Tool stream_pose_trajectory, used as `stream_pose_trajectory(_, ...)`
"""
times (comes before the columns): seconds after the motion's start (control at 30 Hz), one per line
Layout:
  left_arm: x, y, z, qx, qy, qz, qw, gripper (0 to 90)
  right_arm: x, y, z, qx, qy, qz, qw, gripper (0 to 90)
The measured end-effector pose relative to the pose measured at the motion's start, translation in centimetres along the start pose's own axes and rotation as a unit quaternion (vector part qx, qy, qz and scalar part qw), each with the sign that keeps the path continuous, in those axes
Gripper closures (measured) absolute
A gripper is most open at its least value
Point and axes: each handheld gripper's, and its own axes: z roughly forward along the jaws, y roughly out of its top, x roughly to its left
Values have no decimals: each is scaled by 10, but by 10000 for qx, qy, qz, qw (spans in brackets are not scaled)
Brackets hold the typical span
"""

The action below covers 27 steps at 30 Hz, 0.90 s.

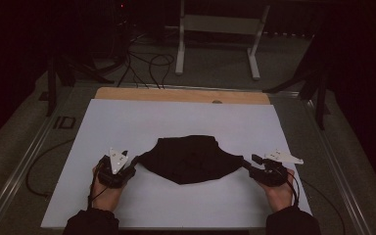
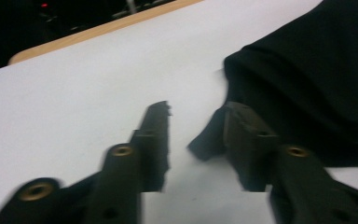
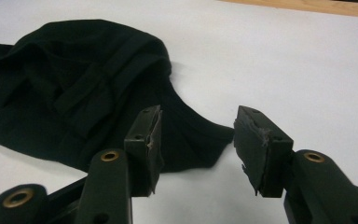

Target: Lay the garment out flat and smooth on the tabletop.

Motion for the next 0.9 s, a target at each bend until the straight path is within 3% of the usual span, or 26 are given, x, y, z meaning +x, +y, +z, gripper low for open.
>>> stream_pose_trajectory(0.17,-8,2,0,-208,-444,101,9987,411,5,0,2,-53,163,-70,9998,496)
stream_pose_trajectory(0.2,-9,2,0,-241,-526,112,9983,371,9,0,4,-109,329,-86,9994,488)
stream_pose_trajectory(0.57,-18,3,3,-356,-1068,208,9934,320,33,7,27,14,633,-459,9969,464)
stream_pose_trajectory(0.7,-25,3,3,-407,-1390,464,9884,330,36,8,32,50,675,-492,9965,465)
stream_pose_trajectory(0.9,-43,1,12,-282,-1802,1002,9781,428,36,7,32,66,688,-485,9964,469)
